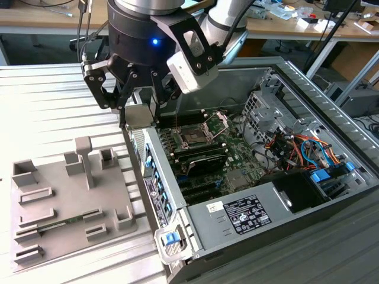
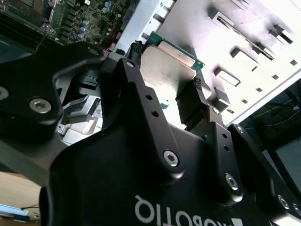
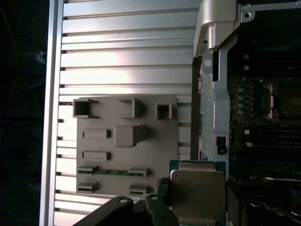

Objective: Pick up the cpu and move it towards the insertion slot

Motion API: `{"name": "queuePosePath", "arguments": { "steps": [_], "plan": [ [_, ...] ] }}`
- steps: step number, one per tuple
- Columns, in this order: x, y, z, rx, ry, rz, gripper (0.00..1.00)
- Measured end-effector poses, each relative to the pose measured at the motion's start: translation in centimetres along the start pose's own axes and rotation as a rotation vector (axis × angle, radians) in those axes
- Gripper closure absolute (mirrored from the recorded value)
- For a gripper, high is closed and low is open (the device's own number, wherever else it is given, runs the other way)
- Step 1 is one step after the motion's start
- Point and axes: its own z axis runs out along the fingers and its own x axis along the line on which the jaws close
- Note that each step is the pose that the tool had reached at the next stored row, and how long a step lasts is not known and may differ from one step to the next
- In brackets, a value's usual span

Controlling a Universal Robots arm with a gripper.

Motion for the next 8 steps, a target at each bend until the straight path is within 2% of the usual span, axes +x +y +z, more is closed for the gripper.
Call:
{"name": "queuePosePath", "arguments": {
  "steps": [8],
  "plan": [
    [-0.84, -0.03, 0.0, 0.0, 0.0, 0.0, 0.45]
  ]
}}
